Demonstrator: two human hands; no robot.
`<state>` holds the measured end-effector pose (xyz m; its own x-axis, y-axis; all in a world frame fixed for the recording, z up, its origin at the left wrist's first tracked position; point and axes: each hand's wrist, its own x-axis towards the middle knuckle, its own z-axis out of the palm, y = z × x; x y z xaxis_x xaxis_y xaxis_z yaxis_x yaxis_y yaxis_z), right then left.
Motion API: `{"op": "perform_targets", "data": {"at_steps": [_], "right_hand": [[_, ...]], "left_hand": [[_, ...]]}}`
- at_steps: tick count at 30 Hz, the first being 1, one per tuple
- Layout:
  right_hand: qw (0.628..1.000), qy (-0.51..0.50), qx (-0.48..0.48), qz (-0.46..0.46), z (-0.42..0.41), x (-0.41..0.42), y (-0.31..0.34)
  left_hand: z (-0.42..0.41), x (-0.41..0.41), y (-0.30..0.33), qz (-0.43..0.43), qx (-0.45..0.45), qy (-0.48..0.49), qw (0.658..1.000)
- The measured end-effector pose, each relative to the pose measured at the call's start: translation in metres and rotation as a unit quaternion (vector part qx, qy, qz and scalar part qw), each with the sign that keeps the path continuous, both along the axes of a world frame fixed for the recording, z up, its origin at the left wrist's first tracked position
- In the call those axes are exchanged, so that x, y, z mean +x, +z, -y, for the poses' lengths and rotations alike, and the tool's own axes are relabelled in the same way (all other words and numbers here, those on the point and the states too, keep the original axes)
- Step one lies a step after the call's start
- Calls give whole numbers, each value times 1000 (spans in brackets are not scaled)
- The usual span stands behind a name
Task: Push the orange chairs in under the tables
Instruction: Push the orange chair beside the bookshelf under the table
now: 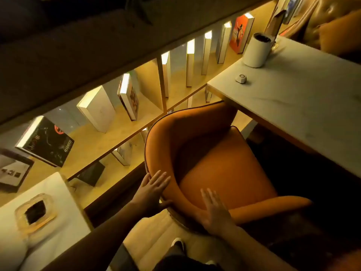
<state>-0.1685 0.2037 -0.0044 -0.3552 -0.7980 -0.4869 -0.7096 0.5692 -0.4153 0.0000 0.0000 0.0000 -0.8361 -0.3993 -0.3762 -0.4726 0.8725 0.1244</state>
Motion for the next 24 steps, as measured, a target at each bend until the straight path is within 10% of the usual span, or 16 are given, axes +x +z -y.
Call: {"op": "perform_targets", "data": {"at_steps": [24], "right_hand": [[992,0,116,53,79,51,-19]], "left_hand": [[63,-26,-32,-3,19,-203,979]]}}
